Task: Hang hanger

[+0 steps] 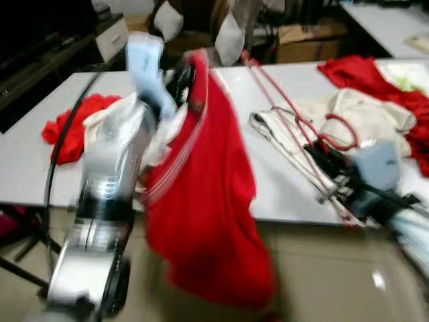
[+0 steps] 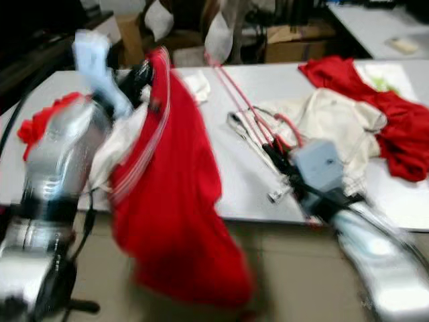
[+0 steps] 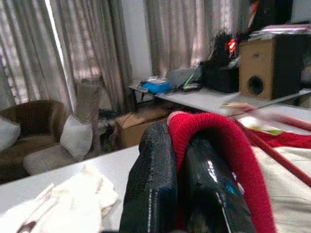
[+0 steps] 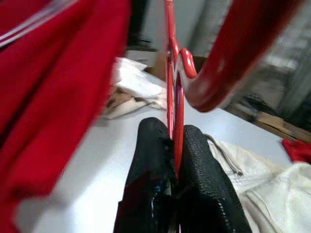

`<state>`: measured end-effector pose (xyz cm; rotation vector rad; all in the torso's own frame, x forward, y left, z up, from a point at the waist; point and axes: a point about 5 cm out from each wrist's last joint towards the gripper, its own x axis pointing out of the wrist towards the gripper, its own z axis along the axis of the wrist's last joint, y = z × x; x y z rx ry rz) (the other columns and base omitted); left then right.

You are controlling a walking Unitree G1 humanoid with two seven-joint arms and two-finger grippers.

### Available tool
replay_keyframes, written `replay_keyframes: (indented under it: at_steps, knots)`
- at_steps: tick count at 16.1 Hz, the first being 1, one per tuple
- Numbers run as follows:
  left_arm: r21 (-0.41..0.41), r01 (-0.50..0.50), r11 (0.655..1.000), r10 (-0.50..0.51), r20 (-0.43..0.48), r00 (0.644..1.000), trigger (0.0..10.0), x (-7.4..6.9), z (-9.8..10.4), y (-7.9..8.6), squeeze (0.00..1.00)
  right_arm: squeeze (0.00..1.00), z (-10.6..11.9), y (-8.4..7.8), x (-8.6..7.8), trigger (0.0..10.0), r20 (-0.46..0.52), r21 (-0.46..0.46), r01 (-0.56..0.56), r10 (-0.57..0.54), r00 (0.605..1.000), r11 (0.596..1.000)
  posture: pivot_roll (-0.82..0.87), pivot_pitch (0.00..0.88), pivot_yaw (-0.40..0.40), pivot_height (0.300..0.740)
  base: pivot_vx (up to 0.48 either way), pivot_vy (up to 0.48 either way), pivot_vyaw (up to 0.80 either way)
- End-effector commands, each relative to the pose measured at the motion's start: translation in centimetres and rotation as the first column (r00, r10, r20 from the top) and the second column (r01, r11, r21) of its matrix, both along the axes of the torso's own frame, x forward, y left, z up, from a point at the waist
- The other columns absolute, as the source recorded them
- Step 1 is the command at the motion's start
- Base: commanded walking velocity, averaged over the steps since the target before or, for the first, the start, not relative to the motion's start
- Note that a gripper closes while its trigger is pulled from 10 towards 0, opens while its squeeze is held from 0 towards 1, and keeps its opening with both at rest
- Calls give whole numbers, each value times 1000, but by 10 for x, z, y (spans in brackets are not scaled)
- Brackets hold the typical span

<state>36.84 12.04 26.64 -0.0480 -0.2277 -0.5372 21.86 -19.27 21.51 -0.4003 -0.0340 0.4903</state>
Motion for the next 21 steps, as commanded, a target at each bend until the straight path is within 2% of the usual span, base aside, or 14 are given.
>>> replay_keyframes:
  at_steps: [1, 4, 6, 8, 11, 12, 15, 16, 17, 18, 20, 21]
  knots:
    - [-15, -81, 997, 81, -8, 997, 10000, 7, 5, 16, 0, 0, 9, 3, -5, 10000, 10, 3, -67, 67, 998, 998, -200, 0, 140, 740, 259, 0, 0]
    - [43, -90, 995, 90, 14, 996, 10000, 31, 33, 14, 0, 0, 35, -27, -23, 10000, -61, -98, -209, 204, 977, 973, -199, 0, 135, 740, 0, 0, 0]
    - [54, -112, 992, 111, 7, 994, 10000, 40, 38, 16, 0, 0, 39, -32, -34, 10000, -147, -129, -307, 288, 946, 943, -202, 0, 132, 740, 0, 0, 0]
    - [41, -123, 991, 123, 3, 992, 10000, 43, 43, 17, 0, 0, 39, -34, -38, 10000, -209, -128, -357, 327, 922, 925, -203, 0, 128, 740, 0, 0, 0]
    - [27, -98, 995, 98, -4, 995, 10000, 46, 48, 13, 0, 0, 36, -27, -34, 10000, -259, -124, -432, 392, 883, 893, -204, 0, 124, 740, 0, 0, 0]
    - [24, -67, 997, 68, -2, 998, 10000, 45, 50, 9, 0, 0, 32, -23, -27, 10000, -279, -139, -448, 399, 873, 883, -199, 0, 119, 740, 0, 0, 0]
    - [35, 9, 999, -10, 26, 1000, 10000, 42, 59, -1, 0, 0, 16, -22, 2, 10000, -314, -222, -408, 332, 890, 885, -177, 0, 84, 740, 0, 0, 0]
    - [6, 72, 997, -72, 28, 997, 10000, 36, 66, -6, 0, 0, 12, -16, 14, 10000, -318, -221, -417, 339, 885, 882, -163, 0, 63, 740, 0, 0, 0]
    - [-4, 91, 996, -91, 27, 995, 10000, 34, 67, -8, 0, 0, 10, -14, 18, 10000, -321, -219, -421, 343, 883, 880, -160, 0, 58, 740, 0, 0, 0]
    - [-6, 140, 990, -140, 39, 989, 10000, 26, 71, -17, 0, 0, 4, -9, 33, 10000, -325, -249, -416, 329, 887, 875, -143, 0, 33, 740, 0, 0, 0]
    - [-52, 202, 978, -199, 59, 978, 10000, 15, 83, -22, 0, 0, 4, -7, 54, 10000, -304, -286, -375, 288, 908, 882, -139, 0, 24, 740, 0, 0, 0]
    - [-85, 243, 966, -237, 84, 968, 10000, 8, 94, -22, 0, 0, 10, -11, 71, 10000, -264, -308, -309, 231, 936, 900, -135, 0, 20, 740, 0, 0, 0]
